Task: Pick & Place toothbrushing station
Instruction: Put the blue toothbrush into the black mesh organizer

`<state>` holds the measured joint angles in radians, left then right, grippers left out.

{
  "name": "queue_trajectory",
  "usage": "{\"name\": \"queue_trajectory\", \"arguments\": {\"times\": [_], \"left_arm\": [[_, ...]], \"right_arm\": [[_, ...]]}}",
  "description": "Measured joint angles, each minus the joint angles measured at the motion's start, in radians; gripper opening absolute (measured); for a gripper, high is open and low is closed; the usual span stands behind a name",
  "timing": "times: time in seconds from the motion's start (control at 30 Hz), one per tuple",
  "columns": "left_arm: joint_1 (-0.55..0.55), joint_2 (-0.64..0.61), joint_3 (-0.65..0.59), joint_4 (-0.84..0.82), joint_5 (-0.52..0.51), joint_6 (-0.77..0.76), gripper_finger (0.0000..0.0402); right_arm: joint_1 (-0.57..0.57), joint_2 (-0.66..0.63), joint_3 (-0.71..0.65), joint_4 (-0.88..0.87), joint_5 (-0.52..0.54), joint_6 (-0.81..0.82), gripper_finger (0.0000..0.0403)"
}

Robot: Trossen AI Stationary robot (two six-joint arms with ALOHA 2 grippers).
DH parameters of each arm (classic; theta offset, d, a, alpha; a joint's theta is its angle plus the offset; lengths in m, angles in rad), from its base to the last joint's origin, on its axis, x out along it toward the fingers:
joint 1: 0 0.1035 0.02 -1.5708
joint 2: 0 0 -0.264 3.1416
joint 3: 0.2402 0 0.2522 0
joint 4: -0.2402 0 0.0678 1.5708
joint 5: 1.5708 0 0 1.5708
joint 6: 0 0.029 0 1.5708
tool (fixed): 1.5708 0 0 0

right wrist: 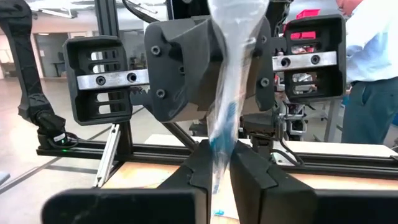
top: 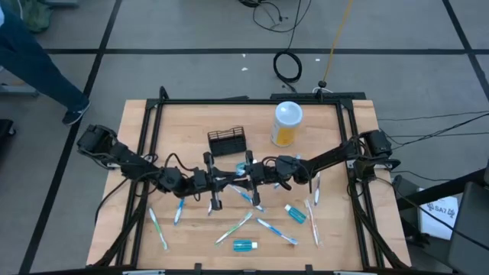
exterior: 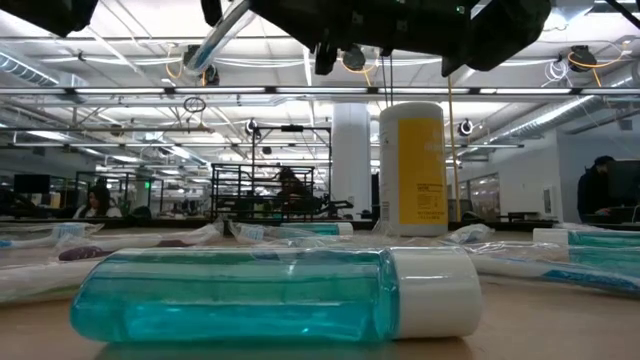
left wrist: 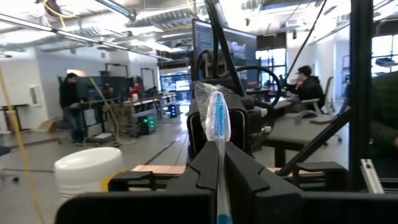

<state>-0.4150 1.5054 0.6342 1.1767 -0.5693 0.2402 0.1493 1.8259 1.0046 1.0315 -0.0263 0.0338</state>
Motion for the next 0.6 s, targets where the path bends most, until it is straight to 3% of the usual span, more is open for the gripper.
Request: {"name": "queue_trajectory", "arguments": {"times": [0.17, 0.37, 0.6], "left_arm": [[-0.001, 0.0, 0.0, -0.006, -0.045, 0.006, 0.0056], [-0.006, -0.003, 0.0, -0.013, -0.098, 0.012, 0.0112], [-0.008, -0.089, 0.0, -0.237, -0.112, -0.054, 0.0171]], "right_arm": [[-0.001, -0.045, -0.002, -0.099, 0.005, 0.001, 0.0042], [-0.006, -0.158, -0.001, -0.354, 0.058, 0.0, 0.0027], [0.004, -0.28, -0.001, -0.658, 0.094, -0.001, 0.0039]]}}
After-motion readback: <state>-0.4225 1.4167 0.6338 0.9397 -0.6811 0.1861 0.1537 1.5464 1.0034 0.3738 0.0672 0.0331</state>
